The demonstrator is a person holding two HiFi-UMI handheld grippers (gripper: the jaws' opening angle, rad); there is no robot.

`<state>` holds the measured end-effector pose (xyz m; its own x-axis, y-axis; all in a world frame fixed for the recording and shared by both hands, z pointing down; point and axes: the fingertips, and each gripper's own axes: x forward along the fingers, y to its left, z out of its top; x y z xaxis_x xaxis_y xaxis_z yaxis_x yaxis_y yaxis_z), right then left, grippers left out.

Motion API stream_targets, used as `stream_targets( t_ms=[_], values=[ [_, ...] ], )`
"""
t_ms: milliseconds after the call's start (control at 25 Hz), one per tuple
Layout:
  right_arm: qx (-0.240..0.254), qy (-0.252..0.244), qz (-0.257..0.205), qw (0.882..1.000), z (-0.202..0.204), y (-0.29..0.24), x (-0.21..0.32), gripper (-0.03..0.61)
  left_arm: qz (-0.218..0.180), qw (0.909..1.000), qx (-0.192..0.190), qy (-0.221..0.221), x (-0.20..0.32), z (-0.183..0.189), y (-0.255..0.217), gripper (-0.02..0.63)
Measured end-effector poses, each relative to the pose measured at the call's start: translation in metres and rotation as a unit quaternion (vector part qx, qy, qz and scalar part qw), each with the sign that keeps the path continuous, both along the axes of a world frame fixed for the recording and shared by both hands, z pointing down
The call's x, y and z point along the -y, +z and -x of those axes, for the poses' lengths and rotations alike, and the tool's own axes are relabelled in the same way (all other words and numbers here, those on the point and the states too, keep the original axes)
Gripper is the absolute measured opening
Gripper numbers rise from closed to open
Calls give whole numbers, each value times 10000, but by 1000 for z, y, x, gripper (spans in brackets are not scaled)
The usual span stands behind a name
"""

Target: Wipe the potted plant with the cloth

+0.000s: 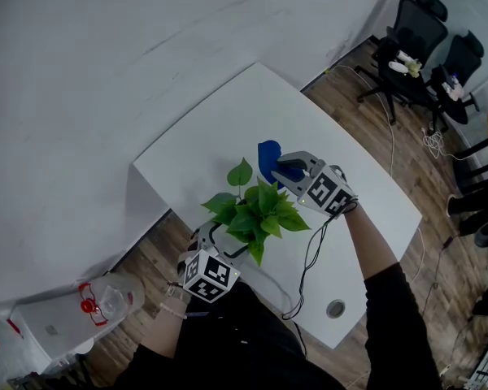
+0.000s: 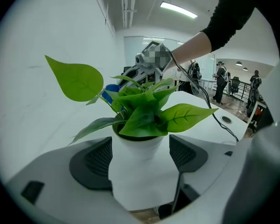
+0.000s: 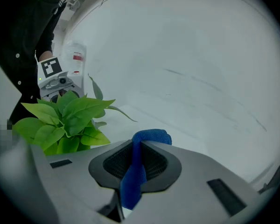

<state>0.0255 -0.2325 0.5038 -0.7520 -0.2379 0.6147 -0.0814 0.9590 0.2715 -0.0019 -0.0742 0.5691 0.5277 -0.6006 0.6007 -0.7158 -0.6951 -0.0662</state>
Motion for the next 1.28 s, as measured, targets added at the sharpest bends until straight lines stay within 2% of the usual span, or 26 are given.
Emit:
stream_targets(
  t_ms=[120, 360, 440, 720, 1280],
  values=[
    [-172, -305, 271, 9990, 12, 15, -12, 75, -98, 9999, 85, 75, 2, -1, 0, 373],
    [93, -456, 1068, 9932, 25, 23, -35, 75, -281, 9991, 240, 209, 7, -3, -2, 373],
    [89, -518, 1252, 9907, 24, 26, -40, 75, -351, 9983, 353, 314, 9, -5, -1, 371],
    [130, -641, 1744, 9825, 19, 31, -51, 75, -345, 9973, 381, 516, 12, -6, -1, 371],
    [455, 106, 2155, 9754, -26, 43, -64, 75, -303, 9974, 418, 496, 10, -6, -2, 371]
  ],
)
